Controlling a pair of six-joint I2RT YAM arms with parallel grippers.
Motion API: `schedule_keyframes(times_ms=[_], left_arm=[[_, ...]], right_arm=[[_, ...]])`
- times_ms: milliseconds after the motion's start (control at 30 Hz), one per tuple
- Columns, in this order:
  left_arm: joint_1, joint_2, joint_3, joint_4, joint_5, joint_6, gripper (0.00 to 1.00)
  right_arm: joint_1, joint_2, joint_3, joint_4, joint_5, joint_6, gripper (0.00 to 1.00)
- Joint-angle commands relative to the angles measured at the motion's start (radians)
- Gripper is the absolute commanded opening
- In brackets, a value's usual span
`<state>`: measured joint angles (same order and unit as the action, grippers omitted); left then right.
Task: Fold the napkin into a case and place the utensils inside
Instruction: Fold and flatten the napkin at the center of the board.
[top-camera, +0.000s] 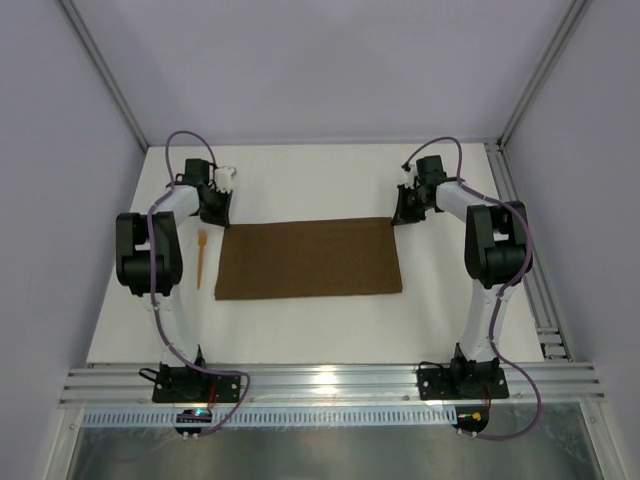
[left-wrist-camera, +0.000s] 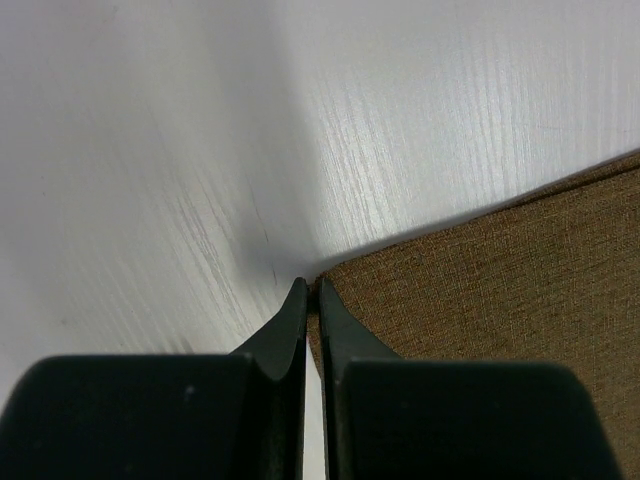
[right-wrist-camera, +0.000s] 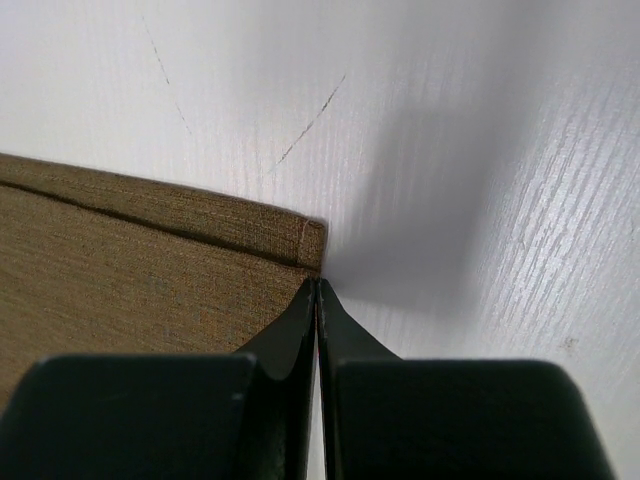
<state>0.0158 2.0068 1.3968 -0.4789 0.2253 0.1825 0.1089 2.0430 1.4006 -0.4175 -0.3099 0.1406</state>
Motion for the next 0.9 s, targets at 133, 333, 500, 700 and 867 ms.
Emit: schedule_keyframes(times_ms=[133, 333, 500, 700, 867], left_arm=[[-0.002, -0.040, 0.007, 0.000, 0.012, -0.003, 0.00], [-0.002, -0.189, -0.033, -0.026, 0.031, -0.012, 0.00], [-0.001, -0.272, -0.025, -0.069, 0.055, -0.029, 0.00], [-0.002, -0.261, 0.008, -0.084, 0.025, -0.031, 0.00], [-0.002, -0.145, 0.074, -0.078, 0.020, -0.037, 0.00]], right_arm=[[0.000, -0.053, -0.035, -0.001, -0.015, -0.025, 0.03], [0.002, -0.243, -0.133, 0.033, -0.057, -0.032, 0.03], [0.002, -0.317, -0.135, 0.008, -0.089, -0.016, 0.03], [0.000, -0.304, -0.104, -0.006, -0.100, 0.001, 0.03], [-0.011, -0.187, 0.000, -0.030, -0.067, 0.005, 0.03]])
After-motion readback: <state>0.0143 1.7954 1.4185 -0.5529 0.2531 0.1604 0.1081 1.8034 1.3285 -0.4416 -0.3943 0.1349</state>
